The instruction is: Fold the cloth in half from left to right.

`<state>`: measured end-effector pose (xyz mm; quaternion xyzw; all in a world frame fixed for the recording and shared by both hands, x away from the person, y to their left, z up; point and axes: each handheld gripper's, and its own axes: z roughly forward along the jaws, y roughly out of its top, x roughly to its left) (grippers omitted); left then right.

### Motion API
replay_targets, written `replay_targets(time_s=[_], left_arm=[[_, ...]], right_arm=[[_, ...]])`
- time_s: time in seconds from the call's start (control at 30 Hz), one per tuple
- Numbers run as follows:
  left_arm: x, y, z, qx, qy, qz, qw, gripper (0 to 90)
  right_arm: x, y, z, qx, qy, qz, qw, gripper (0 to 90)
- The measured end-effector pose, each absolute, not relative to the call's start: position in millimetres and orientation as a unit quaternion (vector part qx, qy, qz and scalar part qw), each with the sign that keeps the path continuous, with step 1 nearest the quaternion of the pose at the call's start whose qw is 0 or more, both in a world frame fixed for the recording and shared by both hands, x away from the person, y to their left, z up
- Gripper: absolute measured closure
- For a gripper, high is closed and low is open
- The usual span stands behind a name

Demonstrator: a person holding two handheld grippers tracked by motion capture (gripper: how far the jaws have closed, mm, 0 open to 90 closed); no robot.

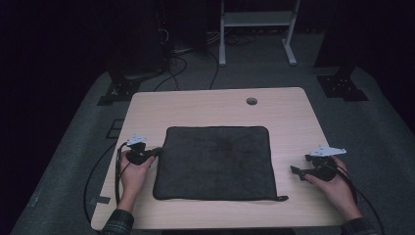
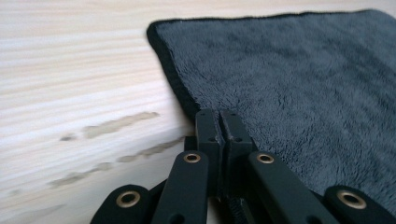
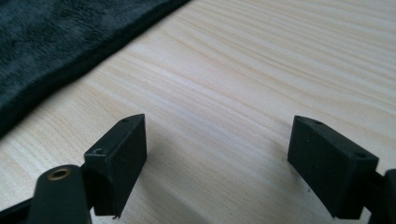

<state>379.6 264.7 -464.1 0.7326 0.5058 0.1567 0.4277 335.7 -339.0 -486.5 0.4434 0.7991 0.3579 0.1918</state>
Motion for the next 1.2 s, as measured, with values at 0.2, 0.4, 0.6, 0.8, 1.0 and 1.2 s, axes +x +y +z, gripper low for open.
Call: replay_targets(time_s=[0.2, 0.4, 0.6, 0.8, 1.0, 1.2], left_arm=[[377, 270, -458, 0.725, 0.507, 0.153, 0.440, 87.7], [375, 262, -451, 0.723, 0.487, 0.133, 0.472, 87.5], [377, 256, -449, 0.718, 0.476, 0.118, 0.494, 87.5], [379, 248, -449, 0.713, 0.465, 0.098, 0.515, 87.4], [381, 238, -444, 0.718, 0.450, 0.087, 0.524, 87.4], [386, 217, -440, 0.732, 0.424, 0.076, 0.528, 87.4]], right_arm=[[336, -339, -487, 0.448, 0.798, 0.355, 0.191, 15.1], [337, -338, -487, 0.450, 0.798, 0.353, 0.191, 12.9], [337, -338, -487, 0.450, 0.798, 0.353, 0.191, 12.9], [337, -338, -487, 0.451, 0.797, 0.353, 0.191, 12.9], [337, -338, -487, 0.451, 0.797, 0.353, 0.191, 12.9], [337, -338, -487, 0.451, 0.798, 0.352, 0.191, 12.9]])
